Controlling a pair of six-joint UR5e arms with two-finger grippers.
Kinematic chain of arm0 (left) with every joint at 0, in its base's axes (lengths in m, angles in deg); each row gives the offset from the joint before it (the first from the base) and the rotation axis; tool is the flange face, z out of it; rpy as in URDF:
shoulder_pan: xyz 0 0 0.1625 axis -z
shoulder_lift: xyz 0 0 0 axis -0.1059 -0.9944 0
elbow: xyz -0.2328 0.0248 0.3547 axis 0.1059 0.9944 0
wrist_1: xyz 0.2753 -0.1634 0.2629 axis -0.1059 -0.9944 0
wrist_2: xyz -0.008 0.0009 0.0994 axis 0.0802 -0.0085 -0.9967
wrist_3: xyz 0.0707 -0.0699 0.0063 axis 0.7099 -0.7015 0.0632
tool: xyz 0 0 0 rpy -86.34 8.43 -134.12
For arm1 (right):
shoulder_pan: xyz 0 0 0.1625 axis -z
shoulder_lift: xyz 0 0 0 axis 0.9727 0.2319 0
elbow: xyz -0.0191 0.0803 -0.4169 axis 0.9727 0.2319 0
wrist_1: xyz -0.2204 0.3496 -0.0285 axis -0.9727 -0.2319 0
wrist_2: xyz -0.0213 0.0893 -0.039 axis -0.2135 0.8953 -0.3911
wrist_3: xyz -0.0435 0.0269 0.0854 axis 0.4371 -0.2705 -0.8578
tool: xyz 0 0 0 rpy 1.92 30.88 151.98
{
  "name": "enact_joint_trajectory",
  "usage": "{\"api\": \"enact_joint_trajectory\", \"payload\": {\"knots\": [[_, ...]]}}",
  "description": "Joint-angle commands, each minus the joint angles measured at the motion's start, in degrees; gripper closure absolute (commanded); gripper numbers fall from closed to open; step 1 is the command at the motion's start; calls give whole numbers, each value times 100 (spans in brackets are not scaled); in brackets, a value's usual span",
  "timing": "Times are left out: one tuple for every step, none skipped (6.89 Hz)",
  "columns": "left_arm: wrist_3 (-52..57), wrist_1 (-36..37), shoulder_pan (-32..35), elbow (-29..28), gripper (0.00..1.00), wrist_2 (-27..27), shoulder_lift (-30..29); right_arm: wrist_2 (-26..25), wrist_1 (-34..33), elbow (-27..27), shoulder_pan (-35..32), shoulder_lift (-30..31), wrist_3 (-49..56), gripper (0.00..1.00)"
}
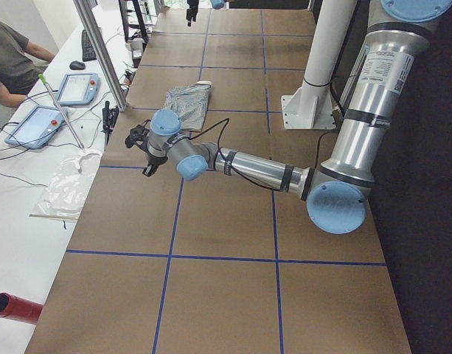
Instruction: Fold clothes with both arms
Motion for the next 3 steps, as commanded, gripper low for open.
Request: {"api": "enact_joint_trajectory", "payload": {"knots": [[1737, 1512, 572, 181, 31, 49, 203, 69, -823, -1052, -337, 985, 1382, 0], [1760, 1620, 626, 172, 23, 153, 299, 43, -1639, -1222, -530, 943, 1986, 0], [1751, 1552, 644, 233, 0, 546, 596, -10, -2317, -1372, -706, 804, 2523, 0]]}}
